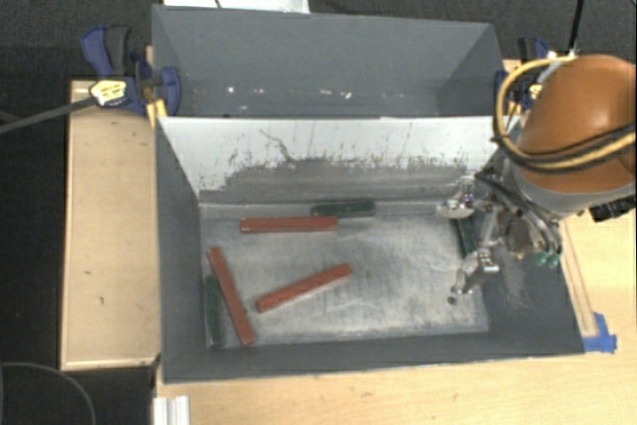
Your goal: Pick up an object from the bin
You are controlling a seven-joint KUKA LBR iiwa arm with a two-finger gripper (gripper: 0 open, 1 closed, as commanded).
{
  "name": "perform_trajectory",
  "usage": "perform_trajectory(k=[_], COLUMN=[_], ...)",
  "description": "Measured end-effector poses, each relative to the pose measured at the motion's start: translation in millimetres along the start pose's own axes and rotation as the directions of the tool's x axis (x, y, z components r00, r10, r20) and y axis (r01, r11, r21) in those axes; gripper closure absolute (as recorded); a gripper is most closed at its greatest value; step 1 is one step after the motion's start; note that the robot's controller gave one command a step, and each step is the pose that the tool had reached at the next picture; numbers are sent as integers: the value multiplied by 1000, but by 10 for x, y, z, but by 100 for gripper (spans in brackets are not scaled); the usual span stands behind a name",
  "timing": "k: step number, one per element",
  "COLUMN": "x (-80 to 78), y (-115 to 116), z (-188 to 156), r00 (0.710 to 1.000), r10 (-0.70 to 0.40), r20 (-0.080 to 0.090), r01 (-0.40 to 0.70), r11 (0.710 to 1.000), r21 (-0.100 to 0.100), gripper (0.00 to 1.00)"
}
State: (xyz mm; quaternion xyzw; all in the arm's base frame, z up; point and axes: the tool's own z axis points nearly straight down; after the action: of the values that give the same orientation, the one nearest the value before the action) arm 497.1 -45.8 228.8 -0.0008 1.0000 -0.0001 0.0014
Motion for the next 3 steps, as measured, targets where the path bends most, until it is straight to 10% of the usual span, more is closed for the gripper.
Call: perform_trajectory(k=[2, 3], x=[50, -707], y=[834, 942], z=[988, 1537], r00=[998, 995], r10=[67, -96], r20=[0, 8], r01=[-67, 96], r11=[998, 995], r21=[-1, -1], gripper=[0, 100])
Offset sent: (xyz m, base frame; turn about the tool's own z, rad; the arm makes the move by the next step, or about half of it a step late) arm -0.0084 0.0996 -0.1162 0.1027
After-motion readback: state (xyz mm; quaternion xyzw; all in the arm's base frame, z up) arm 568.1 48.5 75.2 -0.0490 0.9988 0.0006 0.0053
